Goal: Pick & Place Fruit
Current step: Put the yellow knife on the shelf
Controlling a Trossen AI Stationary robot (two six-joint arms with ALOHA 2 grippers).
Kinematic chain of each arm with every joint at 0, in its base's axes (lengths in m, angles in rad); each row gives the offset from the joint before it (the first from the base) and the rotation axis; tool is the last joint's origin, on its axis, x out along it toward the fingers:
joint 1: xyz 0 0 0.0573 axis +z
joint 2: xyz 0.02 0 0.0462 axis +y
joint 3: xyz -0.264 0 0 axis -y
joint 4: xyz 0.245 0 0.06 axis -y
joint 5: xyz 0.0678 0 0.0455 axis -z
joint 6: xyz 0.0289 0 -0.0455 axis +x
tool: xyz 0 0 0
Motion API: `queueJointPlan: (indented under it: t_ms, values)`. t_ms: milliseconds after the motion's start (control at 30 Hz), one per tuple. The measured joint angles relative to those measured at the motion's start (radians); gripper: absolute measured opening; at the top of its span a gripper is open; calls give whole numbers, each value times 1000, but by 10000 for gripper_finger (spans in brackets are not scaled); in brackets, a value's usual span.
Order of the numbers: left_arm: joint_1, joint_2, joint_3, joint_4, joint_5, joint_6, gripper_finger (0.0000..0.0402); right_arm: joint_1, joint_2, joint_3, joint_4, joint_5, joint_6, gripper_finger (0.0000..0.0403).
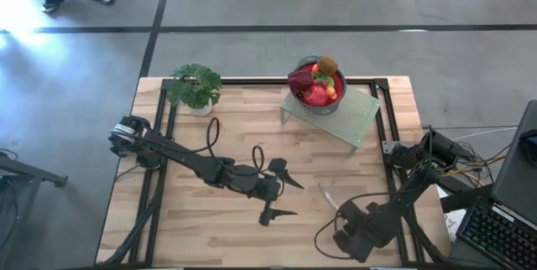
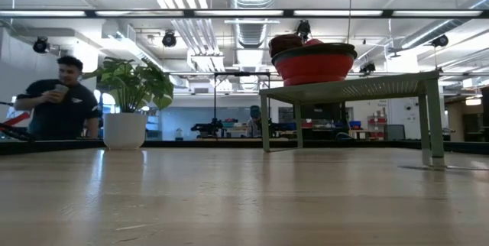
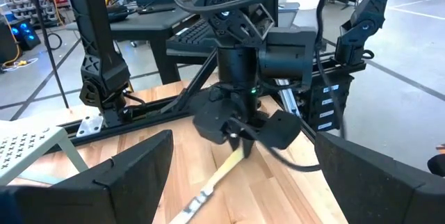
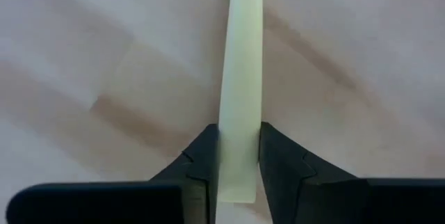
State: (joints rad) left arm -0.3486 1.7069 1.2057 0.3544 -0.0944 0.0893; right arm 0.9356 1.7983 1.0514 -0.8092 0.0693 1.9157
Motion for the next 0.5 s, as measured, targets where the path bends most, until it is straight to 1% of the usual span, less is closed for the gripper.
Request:
queueJointPlan:
  t_ms: [67,200,500]
  values:
    - [0,0,0,0,0,0,355,0,0,24,-2,-5,-24,70]
    - [0,0,0,0,0,0,355,0,-6,94,-77,1,-62,74]
    - [0,0,0,0,0,0,355,0,-12,324,-475,8,-69,71]
